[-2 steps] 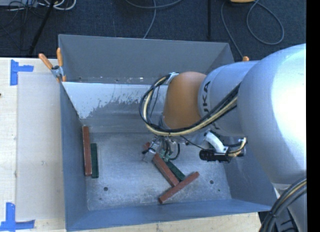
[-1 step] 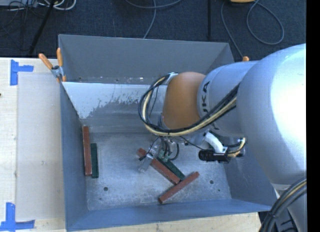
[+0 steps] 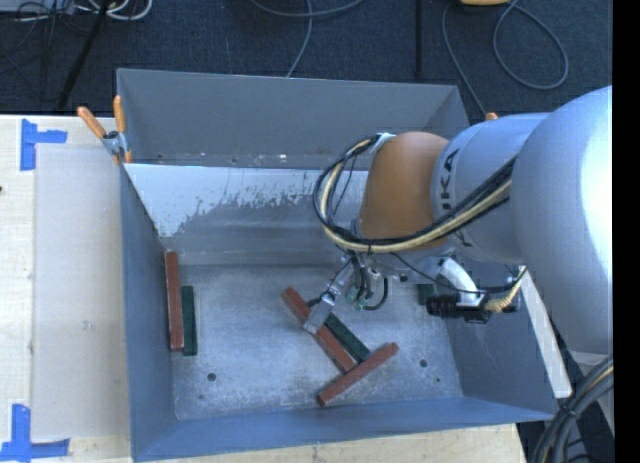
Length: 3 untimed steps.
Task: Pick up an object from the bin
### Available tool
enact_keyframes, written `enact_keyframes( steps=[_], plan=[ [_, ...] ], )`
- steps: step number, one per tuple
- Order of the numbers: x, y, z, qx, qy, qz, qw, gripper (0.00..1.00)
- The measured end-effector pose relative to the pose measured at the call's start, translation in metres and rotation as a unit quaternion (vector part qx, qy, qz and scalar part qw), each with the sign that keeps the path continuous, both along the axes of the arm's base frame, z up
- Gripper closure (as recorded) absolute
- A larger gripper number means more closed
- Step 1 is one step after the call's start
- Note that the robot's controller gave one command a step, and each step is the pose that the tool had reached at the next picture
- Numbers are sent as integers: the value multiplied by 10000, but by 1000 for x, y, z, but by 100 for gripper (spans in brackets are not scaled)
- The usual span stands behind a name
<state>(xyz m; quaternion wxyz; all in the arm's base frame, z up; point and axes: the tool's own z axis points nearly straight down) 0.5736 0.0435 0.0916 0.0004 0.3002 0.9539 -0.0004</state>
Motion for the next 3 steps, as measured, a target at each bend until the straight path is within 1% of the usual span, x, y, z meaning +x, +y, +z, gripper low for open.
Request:
enact_keyframes(
  steps=[1, 2, 3],
  plan=[
    [-101, 1, -13, 1, 41, -41, 10000, 0],
    [-98, 0, -12, 6, 12, -59, 10000, 100],
    [-84, -8, 19, 1, -2, -187, 9998, 100]
  ],
)
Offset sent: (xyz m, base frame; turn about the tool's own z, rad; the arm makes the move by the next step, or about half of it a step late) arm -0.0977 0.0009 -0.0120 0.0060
